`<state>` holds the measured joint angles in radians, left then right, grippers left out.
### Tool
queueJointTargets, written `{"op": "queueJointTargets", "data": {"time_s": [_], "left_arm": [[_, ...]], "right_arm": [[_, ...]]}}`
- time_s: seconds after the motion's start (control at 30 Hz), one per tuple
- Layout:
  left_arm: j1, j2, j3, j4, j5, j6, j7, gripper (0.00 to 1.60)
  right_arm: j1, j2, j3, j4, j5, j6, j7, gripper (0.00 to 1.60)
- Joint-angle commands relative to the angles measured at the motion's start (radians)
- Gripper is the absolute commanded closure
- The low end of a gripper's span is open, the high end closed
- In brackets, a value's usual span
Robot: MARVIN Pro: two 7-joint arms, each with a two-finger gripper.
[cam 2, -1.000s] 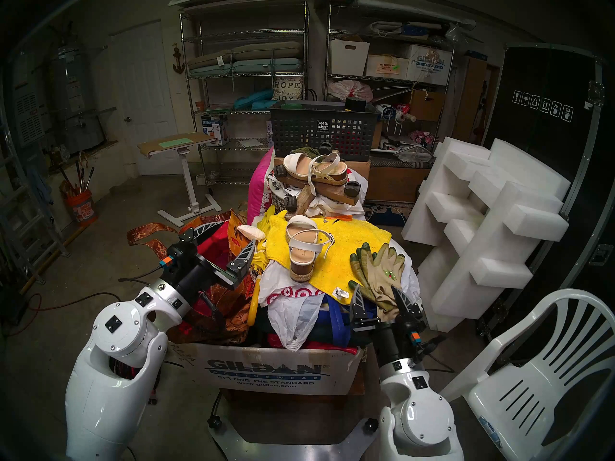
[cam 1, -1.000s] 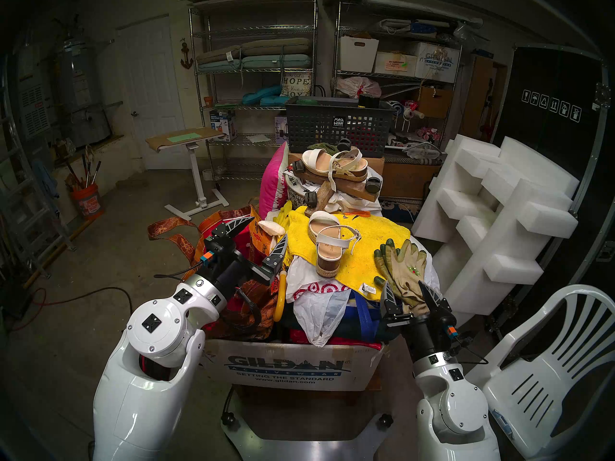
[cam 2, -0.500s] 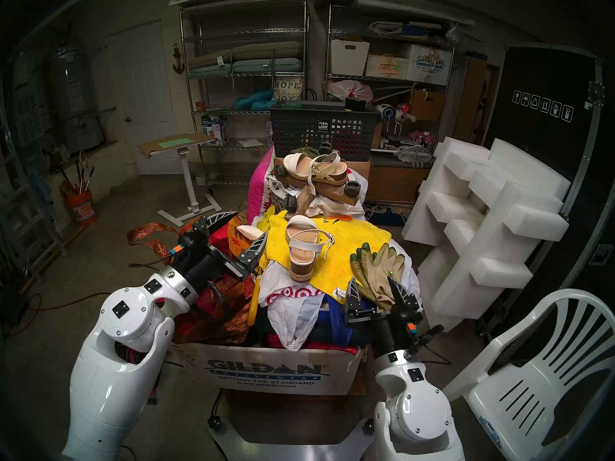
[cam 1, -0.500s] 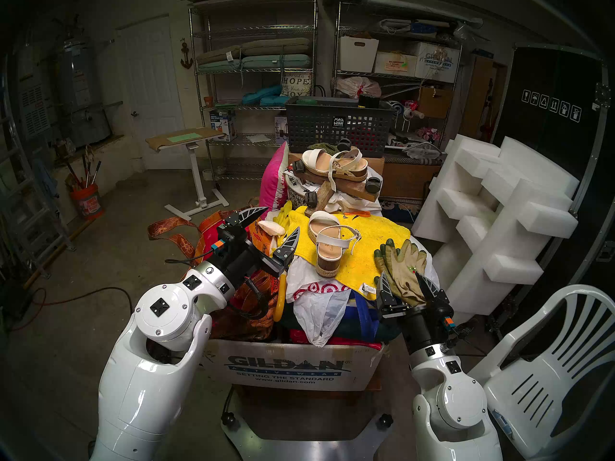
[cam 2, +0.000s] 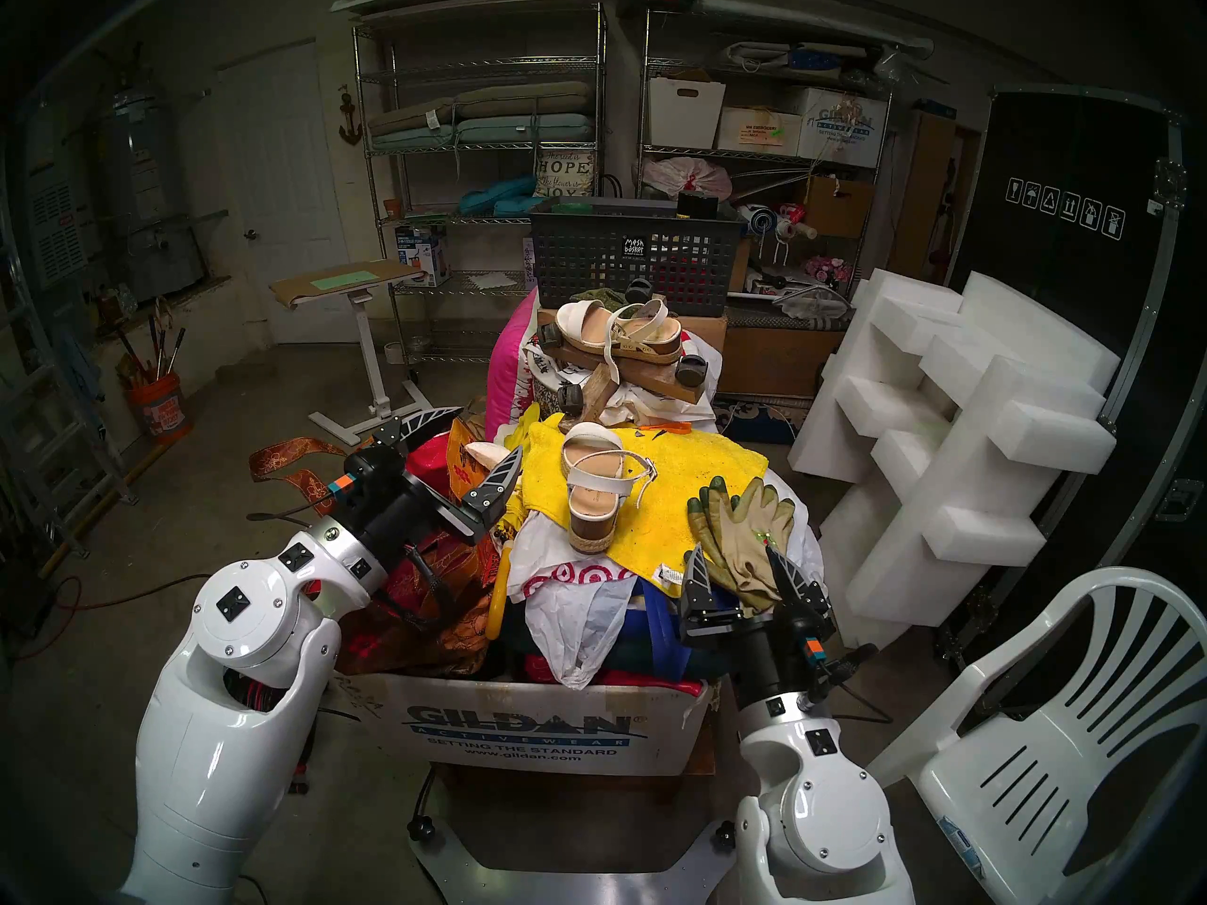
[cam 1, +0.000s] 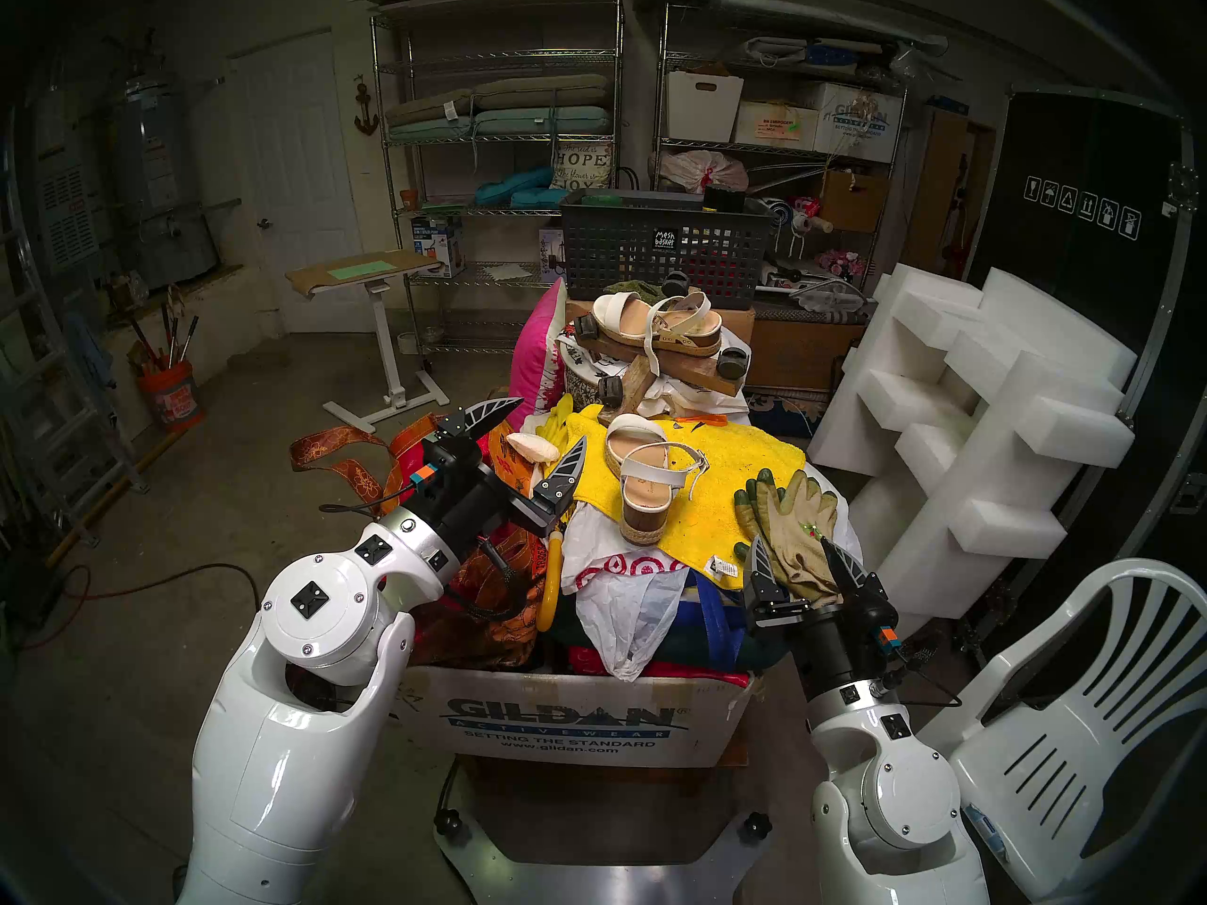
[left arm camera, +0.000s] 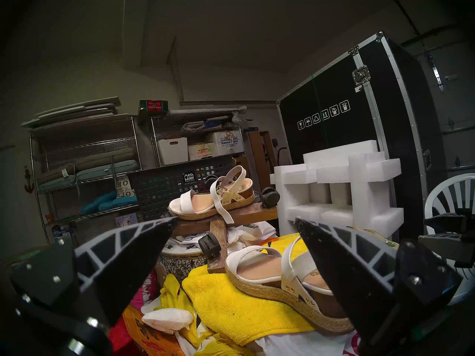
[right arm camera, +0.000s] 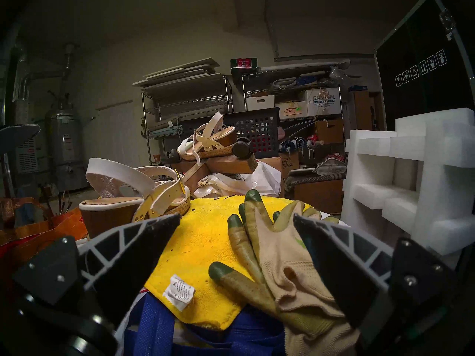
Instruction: Unbuckle a shoe
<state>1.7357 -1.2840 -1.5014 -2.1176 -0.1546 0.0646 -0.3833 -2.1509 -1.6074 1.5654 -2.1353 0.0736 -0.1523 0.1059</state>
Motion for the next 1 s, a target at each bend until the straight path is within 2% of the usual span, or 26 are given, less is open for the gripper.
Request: {"op": "queueJointTargets", "data": {"time_s": [0.0,0.33,0.67,0.97], "left_arm": [[-0.016,0.005,0.017,-0.028,-0.009,-0.001,-0.023,0.0],[-0.072,0.038,0.045,0.006,-0.014,0.089,-0.08,0.0],[-0.136,0.056,0.046,0.054,-0.014,0.108,-0.119,0.0],[-0.207,0.07,0.082,0.117,0.019,0.11,-0.155,0.0]], "right_arm": [[0.043,0.017,-0.035,-0.017,0.02,-0.01,0.011,0.0],[0.11,0.046,-0.087,0.049,0.045,-0.001,0.011,0.0],[0.15,0.052,-0.109,0.077,0.061,0.0,0.021,0.0],[0.211,0.067,-0.149,0.107,0.083,0.005,0.016,0.0]]}}
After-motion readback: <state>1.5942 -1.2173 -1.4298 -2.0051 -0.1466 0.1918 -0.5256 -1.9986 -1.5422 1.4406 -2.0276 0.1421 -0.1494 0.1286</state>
